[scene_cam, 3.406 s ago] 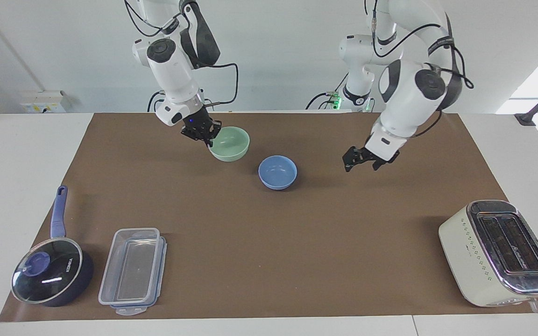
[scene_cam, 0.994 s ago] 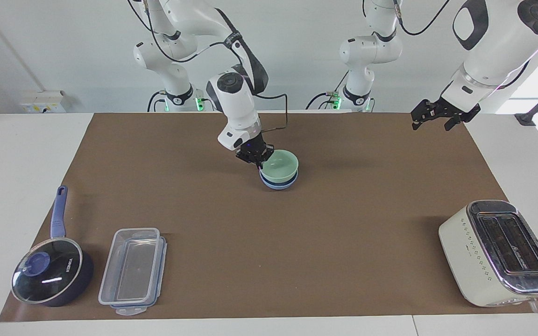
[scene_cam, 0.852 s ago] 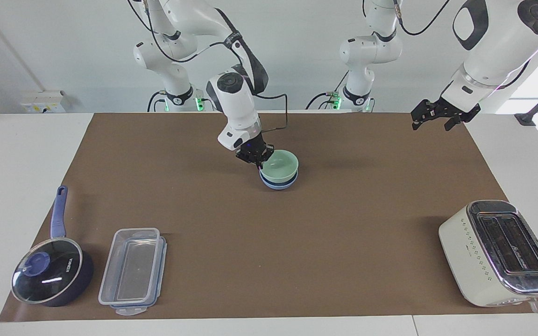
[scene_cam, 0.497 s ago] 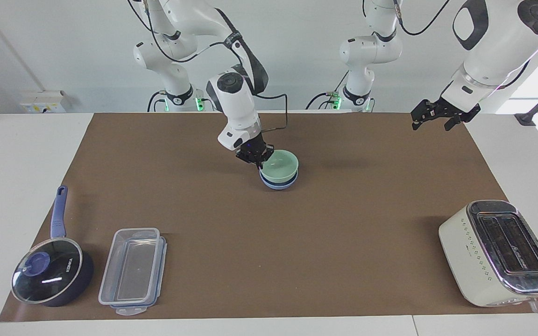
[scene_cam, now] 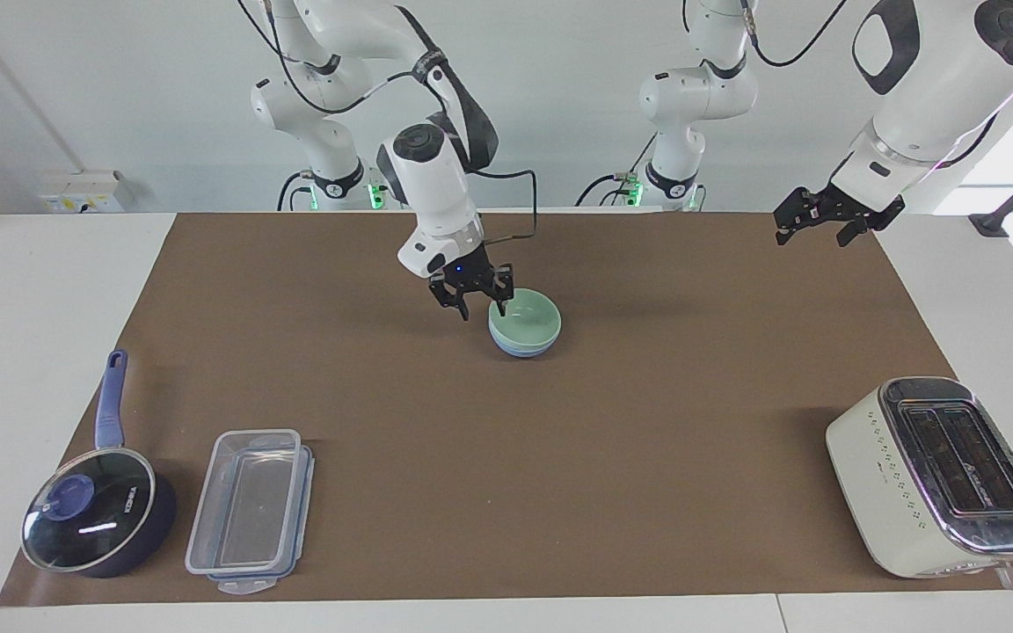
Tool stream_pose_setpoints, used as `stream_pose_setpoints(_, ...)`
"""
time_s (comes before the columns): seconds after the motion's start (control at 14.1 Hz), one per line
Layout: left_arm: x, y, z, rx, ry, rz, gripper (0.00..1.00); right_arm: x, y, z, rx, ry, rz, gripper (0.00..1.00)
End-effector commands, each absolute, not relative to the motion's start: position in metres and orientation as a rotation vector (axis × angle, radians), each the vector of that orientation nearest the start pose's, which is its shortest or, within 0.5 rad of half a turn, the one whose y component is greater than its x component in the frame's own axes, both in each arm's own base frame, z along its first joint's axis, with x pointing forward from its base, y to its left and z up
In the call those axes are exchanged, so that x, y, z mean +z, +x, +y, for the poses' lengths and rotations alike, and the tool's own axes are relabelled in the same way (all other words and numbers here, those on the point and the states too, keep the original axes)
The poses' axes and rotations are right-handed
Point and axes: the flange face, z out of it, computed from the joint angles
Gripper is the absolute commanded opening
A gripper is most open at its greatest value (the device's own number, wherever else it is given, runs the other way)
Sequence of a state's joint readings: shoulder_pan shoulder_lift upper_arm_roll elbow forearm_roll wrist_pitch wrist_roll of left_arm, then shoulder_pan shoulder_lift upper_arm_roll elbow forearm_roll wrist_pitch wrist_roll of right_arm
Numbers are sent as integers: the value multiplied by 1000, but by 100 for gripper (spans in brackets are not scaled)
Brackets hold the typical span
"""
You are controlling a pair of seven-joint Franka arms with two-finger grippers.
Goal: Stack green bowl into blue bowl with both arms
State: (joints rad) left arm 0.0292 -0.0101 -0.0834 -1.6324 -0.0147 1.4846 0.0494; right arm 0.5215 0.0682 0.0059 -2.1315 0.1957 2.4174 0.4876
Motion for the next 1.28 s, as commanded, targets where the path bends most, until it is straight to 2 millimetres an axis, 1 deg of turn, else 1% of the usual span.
stream_pose_setpoints(0.0,593,536,-31,202,-3130,178,100,438,500,229,-166,-2923,136,100)
stream_pose_setpoints(0.07,593,536,-31,202,-3130,178,100,446,505,205,-156,-2934,143,100)
stream_pose_setpoints(0.21,593,536,-31,202,-3130,178,100,459,518,152,-233,-3005,85,100)
stream_pose_setpoints(0.35,593,536,-31,202,-3130,178,100,465,527,101,-263,-3069,40,100)
stream_pose_setpoints(0.5,593,536,-31,202,-3130,178,100,468,534,59,-281,-3085,45,100)
stream_pose_setpoints(0.57,593,536,-31,202,-3130,178,100,473,538,40,-305,-3108,24,100)
stream_pose_setpoints(0.64,593,536,-31,202,-3130,178,100,484,542,24,-330,-3140,-8,100)
stream_pose_setpoints(0.78,593,536,-31,202,-3130,178,100,508,547,6,-305,-3191,-15,100)
stream_pose_setpoints(0.85,593,536,-31,202,-3130,178,100,520,550,2,-276,-3196,-3,100)
stream_pose_setpoints(0.99,593,536,-31,202,-3130,178,100,543,554,1,-257,-3202,7,100)
stream_pose_setpoints(1.06,593,536,-31,202,-3130,178,100,560,557,1,-235,-3205,14,100)
stream_pose_setpoints(1.21,593,536,-31,202,-3130,178,100,591,566,0,-127,-3216,28,100)
